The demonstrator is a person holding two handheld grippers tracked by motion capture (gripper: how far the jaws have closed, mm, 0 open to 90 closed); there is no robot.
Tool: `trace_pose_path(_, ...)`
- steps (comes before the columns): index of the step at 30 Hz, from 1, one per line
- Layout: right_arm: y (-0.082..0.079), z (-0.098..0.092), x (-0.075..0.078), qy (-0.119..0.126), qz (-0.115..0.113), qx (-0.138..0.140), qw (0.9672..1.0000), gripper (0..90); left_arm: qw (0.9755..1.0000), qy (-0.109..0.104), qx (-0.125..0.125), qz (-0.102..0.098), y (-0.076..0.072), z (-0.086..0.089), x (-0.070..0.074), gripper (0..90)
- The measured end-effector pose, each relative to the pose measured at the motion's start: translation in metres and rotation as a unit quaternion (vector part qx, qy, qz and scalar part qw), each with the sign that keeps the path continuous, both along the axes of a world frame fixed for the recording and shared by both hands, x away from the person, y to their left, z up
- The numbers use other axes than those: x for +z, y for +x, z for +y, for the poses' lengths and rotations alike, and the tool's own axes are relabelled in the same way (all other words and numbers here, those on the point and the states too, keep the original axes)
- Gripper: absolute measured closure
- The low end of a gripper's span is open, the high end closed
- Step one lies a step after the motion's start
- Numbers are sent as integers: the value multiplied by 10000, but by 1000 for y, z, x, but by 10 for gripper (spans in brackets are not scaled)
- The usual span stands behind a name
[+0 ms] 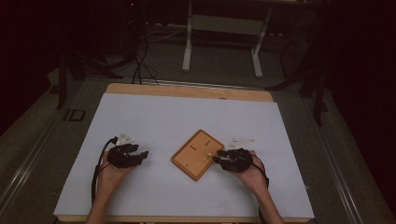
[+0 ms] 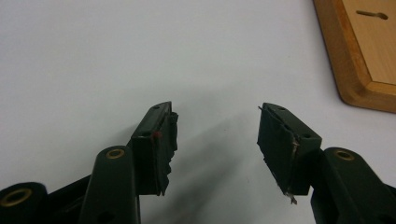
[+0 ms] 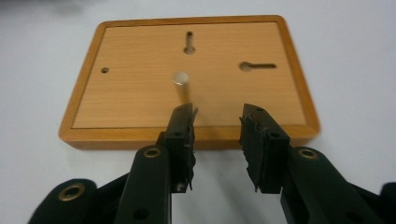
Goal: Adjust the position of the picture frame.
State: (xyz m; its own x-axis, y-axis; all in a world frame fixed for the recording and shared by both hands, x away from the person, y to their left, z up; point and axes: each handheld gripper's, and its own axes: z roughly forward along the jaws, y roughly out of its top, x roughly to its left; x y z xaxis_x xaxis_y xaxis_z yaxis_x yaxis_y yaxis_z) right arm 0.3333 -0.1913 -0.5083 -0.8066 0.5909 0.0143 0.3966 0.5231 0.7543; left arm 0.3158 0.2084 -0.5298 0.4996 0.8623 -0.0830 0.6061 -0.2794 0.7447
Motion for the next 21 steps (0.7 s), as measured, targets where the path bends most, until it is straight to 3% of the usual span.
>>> trace_pose_path(11, 3, 20, -3, 23, 17, 122, 9999, 672, 9999, 92, 77, -1, 1, 2, -1, 456)
trace_pose_path(21, 3, 35, -16, 170, -33, -292, 9994, 785, 9999, 110, 104, -1, 2, 3, -1, 456)
